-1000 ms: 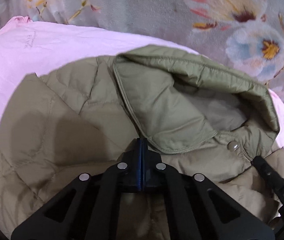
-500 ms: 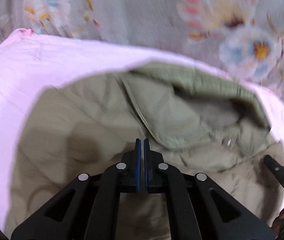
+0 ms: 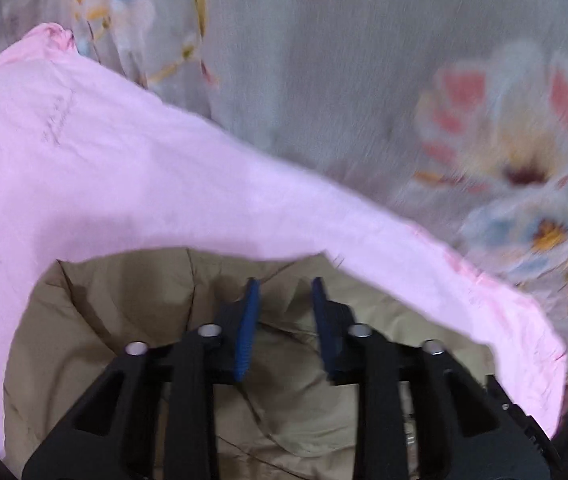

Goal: Fold large clothes

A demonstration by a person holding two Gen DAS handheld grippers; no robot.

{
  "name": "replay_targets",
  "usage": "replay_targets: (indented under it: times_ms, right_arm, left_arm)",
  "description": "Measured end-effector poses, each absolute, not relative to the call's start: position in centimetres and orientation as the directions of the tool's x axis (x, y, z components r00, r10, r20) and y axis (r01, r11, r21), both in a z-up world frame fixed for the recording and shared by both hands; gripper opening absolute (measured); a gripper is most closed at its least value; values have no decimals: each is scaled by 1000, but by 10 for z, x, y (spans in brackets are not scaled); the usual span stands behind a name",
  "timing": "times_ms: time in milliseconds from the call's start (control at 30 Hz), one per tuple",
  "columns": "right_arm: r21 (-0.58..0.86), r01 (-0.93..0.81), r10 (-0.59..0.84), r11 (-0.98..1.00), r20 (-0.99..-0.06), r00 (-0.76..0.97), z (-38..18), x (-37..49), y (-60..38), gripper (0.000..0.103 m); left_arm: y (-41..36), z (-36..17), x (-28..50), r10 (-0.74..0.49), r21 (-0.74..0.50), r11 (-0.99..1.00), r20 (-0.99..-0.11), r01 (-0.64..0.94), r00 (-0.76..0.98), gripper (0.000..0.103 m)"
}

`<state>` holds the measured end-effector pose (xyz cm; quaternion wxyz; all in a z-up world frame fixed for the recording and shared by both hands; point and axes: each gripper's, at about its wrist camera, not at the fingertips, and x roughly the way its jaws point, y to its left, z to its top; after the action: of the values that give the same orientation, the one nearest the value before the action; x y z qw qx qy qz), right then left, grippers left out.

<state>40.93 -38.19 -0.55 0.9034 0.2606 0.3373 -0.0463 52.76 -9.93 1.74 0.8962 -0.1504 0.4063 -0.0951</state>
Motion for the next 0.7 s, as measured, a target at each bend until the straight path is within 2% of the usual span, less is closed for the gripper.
replay_targets:
  times_ms: [100,267,467,700]
  right_arm:
    - [345,252,56,904,-680,731,-18,406,-377,0]
    - [307,276,28,911,-713,701,-31,398,-379,0]
    - [178,310,-82,934,-737,671,-42,404,-364,0]
    - [50,337,-199,940,-722,662,-42,406,-347,0]
  left_arm:
    - [-104,2,526,-265,-266,959,-723,96,638,0]
    - [-128,-12,507,-160,-40,980,-745,195,647,0]
    - [-143,-22,497,-60,93,979,-716,180,695,0]
    - [-149,-23,495,-16,145,976,-700,164,714,0]
